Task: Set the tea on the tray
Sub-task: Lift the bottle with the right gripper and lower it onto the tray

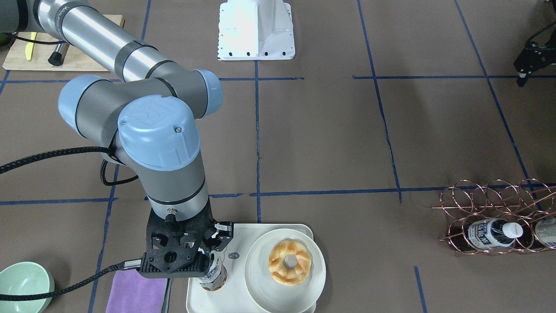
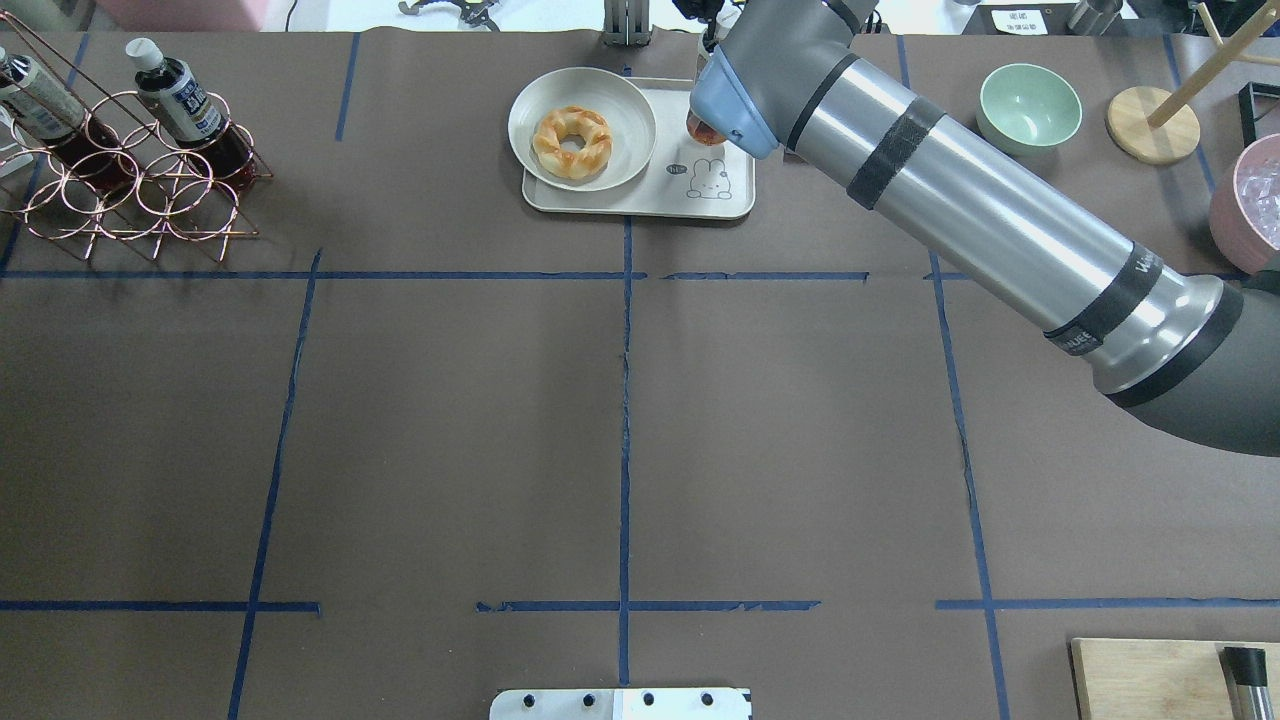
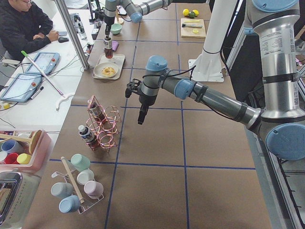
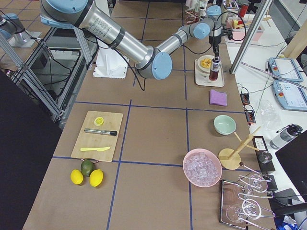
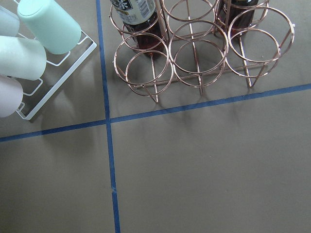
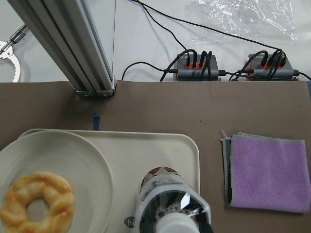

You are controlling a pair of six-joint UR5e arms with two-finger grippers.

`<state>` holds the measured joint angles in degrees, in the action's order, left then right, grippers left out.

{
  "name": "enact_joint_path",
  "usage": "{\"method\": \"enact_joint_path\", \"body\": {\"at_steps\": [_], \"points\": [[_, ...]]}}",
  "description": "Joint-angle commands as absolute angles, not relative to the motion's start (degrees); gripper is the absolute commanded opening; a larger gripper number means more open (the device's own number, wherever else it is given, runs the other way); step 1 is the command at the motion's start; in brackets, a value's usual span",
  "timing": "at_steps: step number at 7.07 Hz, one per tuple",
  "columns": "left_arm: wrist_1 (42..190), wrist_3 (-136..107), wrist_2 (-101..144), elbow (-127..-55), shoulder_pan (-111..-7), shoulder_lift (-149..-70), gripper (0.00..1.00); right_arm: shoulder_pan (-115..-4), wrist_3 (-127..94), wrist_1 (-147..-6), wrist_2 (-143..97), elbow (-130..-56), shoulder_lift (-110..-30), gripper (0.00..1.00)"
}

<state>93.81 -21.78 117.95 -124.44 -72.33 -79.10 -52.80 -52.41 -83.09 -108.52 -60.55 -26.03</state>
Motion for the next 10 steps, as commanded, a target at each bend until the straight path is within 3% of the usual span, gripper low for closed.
{"method": "enact_joint_path", "body": {"at_steps": [1,2,4,6,7,8,10], "points": [[93.78,-21.62,117.95,-124.37,-72.42,-79.10,1.00,-52.38,-52.64,-83.06,-108.63,-60.21,-25.93,0.11],[93.78,-21.53,117.95,-124.28,-72.42,-79.10,1.00,-52.38,-52.65,-83.06,-108.63,-60.21,-26.10,0.31],[93.87,-21.45,117.86,-124.19,-72.42,-79.19,1.00,-52.21,-52.47,-83.06,-109.16,-60.21,-26.45,0.51],[93.87,-21.45,117.86,-124.19,-72.42,-79.19,1.00,-52.12,-52.21,-82.97,-109.25,-60.21,-26.81,0.64],[93.87,-21.45,117.86,-124.19,-72.42,-79.19,1.00,-52.12,-51.25,-82.97,-109.25,-60.21,-26.72,0.85],[93.87,-21.45,117.86,-124.10,-72.42,-79.19,1.00,-52.29,-50.63,-82.88,-109.25,-60.38,-26.63,0.99],[93.87,-21.36,117.86,-124.01,-72.51,-79.19,1.00,-53.34,-50.71,-83.32,-113.08,-62.65,-26.37,1.00]]}}
